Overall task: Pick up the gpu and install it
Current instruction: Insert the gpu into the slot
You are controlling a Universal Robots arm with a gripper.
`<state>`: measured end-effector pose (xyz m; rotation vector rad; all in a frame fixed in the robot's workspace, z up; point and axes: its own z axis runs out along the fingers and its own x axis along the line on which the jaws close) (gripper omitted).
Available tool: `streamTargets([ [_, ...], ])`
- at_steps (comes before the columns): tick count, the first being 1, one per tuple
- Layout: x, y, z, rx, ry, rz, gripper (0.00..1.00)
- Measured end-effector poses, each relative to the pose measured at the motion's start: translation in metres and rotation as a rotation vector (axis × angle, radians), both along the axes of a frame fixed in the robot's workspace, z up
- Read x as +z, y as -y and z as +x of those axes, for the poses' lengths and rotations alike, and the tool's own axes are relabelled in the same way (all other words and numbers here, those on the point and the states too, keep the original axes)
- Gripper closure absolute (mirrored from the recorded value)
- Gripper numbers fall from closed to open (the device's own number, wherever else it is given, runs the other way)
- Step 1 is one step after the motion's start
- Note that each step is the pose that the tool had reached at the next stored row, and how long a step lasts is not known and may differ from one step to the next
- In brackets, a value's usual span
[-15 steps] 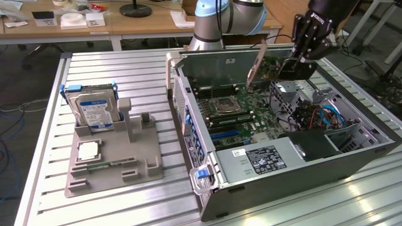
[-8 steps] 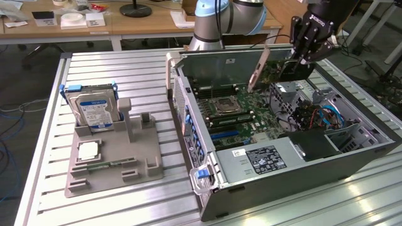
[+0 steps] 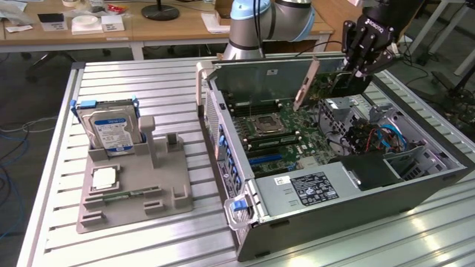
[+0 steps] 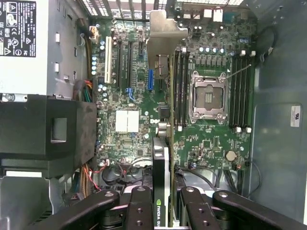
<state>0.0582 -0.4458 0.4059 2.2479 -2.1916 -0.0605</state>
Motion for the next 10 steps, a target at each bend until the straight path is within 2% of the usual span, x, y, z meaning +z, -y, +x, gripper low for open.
streamTargets([
  [1,-0.0007,-0.0001,-0.001,0.000,0.0047,0.0013,0.73],
  [5,-0.0036,0.0000,-0.009,0.000,0.0307,0.0016,0.73],
  [6,-0.0047,0.0000,-0.011,0.000,0.0345,0.0016,0.73],
  [10,-0.0077,-0.0001,-0.014,-0.030,0.0352,0.0008,0.73],
])
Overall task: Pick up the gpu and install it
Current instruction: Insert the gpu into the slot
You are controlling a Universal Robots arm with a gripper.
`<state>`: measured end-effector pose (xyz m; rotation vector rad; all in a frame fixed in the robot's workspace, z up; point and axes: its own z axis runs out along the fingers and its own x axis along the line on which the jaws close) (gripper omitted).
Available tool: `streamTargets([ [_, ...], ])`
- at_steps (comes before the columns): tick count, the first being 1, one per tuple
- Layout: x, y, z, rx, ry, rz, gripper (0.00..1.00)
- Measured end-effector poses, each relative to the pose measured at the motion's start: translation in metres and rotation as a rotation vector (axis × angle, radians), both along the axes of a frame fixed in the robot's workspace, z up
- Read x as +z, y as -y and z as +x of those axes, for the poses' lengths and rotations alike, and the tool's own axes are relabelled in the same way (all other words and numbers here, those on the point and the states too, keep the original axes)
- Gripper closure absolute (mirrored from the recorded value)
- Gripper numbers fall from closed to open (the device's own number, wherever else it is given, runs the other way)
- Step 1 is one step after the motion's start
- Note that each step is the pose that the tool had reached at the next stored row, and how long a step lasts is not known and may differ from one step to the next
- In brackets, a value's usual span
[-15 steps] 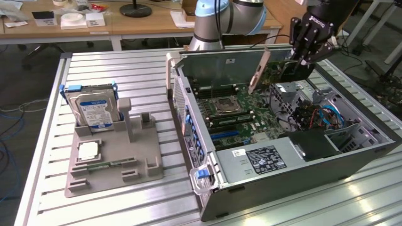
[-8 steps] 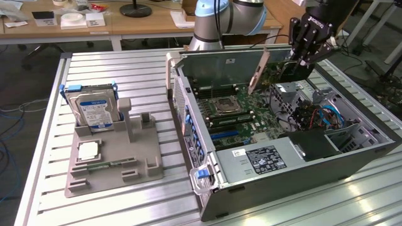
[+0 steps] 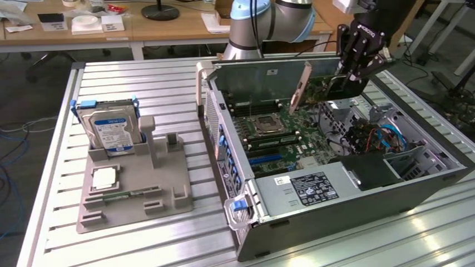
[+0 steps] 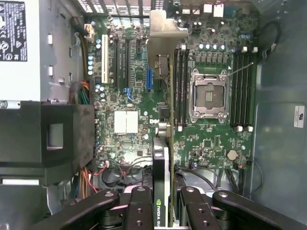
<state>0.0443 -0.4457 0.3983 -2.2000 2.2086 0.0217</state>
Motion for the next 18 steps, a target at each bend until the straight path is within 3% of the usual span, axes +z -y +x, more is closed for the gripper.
streamTargets([
  [4,-0.0011,0.0001,-0.001,-0.021,0.0001,0.0000,0.73],
  [8,-0.0055,0.0000,-0.010,-0.021,0.0054,0.0001,0.73],
  [18,-0.0161,0.0001,-0.017,-0.021,0.0056,-0.0001,0.73],
])
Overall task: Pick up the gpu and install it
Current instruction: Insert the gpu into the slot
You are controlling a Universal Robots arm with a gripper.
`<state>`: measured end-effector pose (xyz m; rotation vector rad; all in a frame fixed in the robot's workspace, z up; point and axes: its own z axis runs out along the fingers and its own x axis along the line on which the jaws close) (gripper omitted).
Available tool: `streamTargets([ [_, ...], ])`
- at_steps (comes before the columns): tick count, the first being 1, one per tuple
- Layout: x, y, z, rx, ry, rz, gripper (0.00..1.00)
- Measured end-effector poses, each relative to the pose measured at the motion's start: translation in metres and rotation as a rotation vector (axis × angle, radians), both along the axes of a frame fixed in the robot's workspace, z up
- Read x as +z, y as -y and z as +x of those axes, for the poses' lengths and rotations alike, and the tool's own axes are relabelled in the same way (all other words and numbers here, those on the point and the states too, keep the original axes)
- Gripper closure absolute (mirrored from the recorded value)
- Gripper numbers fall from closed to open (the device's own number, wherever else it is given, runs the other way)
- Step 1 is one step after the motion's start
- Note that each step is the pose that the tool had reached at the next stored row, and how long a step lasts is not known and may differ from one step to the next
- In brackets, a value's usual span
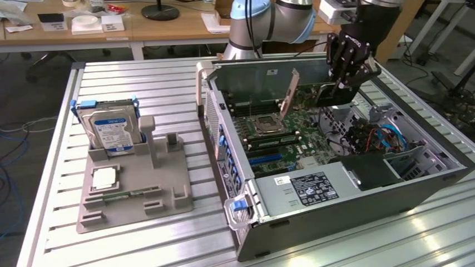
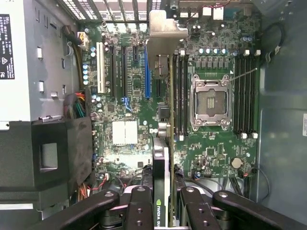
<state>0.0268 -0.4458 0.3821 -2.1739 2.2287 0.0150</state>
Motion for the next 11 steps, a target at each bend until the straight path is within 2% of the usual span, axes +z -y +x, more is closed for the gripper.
streamTargets([
  [5,-0.0003,0.0000,-0.0001,0.000,0.0000,0.0003,0.73],
  [11,-0.0098,0.0000,-0.0003,0.000,0.0001,0.0003,0.73],
])
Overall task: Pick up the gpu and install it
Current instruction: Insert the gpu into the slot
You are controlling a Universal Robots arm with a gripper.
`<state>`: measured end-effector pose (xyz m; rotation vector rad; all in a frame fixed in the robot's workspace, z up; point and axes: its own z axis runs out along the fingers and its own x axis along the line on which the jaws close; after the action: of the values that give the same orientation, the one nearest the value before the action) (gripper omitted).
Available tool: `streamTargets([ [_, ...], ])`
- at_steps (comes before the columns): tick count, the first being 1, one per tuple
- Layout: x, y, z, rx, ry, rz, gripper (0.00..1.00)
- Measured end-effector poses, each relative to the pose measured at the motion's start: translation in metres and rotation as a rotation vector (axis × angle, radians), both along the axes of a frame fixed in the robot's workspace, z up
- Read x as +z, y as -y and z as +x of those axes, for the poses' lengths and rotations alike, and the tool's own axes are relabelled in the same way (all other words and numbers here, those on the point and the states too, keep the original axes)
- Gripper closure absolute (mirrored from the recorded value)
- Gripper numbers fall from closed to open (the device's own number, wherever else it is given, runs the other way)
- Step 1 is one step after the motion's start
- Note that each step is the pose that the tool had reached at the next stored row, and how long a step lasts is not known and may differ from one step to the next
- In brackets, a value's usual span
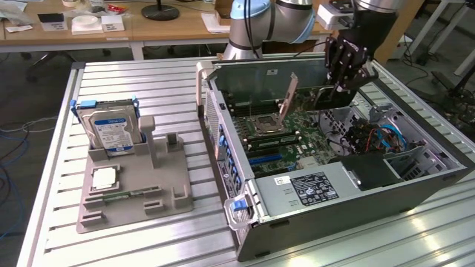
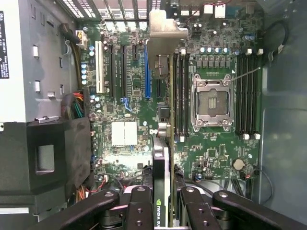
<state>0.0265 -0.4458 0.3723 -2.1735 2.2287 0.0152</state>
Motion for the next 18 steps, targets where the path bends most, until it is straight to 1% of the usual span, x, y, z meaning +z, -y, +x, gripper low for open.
streamTargets([
  [3,-0.0051,0.0000,0.000,0.000,0.0000,0.0000,0.73],
  [8,-0.0102,0.0000,0.000,0.000,0.0000,-0.0001,0.73],
  [15,-0.0122,0.0000,0.000,0.000,0.0001,0.0004,0.73],
  [16,-0.0210,0.0000,0.000,0.000,-0.0001,-0.0001,0.73],
  [18,-0.0210,0.0000,0.000,0.000,0.0000,-0.0002,0.73],
])
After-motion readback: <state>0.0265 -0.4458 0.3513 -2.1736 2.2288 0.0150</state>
